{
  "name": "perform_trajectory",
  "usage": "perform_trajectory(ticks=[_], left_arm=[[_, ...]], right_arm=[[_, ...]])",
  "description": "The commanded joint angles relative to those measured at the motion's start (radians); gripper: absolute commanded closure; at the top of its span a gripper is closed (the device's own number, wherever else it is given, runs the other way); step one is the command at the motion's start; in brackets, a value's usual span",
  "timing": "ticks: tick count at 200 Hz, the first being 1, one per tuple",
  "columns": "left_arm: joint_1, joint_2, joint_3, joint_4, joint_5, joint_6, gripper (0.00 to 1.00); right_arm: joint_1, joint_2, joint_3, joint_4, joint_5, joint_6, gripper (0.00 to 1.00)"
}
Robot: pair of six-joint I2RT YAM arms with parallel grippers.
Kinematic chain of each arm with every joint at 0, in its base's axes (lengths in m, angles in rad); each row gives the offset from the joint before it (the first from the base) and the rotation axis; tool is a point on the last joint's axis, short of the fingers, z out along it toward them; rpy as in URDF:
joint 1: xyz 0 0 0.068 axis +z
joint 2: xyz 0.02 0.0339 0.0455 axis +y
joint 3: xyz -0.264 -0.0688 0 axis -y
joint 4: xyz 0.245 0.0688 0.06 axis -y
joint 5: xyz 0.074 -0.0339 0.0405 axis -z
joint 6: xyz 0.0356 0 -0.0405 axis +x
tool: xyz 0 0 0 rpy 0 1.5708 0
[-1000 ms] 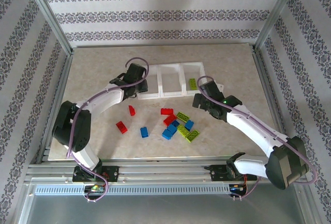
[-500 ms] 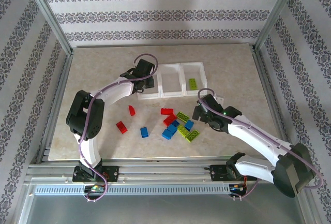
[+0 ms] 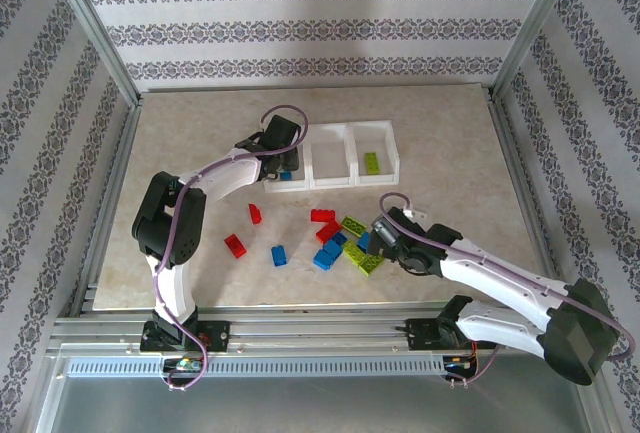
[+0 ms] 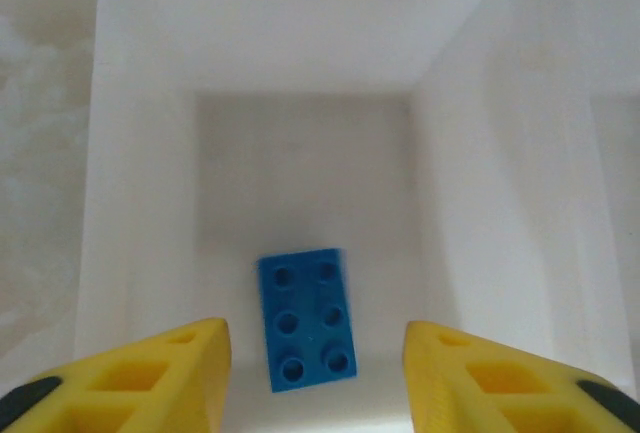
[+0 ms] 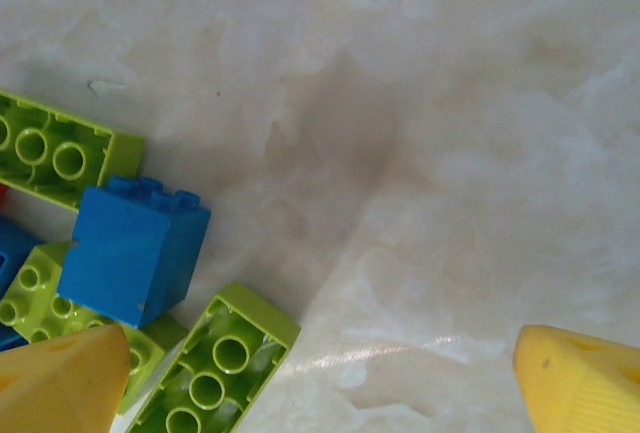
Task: Sort the legos into containers by color
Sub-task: Place the lego in the container.
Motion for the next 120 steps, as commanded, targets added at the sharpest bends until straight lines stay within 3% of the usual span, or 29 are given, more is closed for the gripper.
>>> perform_trajectory(ticks=[1,36,76,93,120], left_arm=[[-0.008,-0.033,0.020,-0.033,-0.009,0.009,0.46],[-0.008,-0.076,0.013,-0.034,0.010,0.003,0.43],[-0.008,-0.161,-0.033,-0.020,0.038,-0.013,0.31],[-0.008,-0.208,-0.066,-0.010,0.049,-0.022,0.23],[-0.008,-0.287,-0.131,-0.004,0.048,-0.036,0.01]], right_arm=[[0.030,-0.015,-0.018,-0.027,-0.009,0.057,0.03],[0.045,-0.012,-0.028,-0.027,-0.038,0.073,0.09],[0.051,-0.009,-0.039,-0.002,-0.060,0.091,0.15],[0.051,-0.006,-0.044,0.014,-0.069,0.099,0.18],[0.059,-0.001,-0.054,0.039,-0.091,0.105,0.20]])
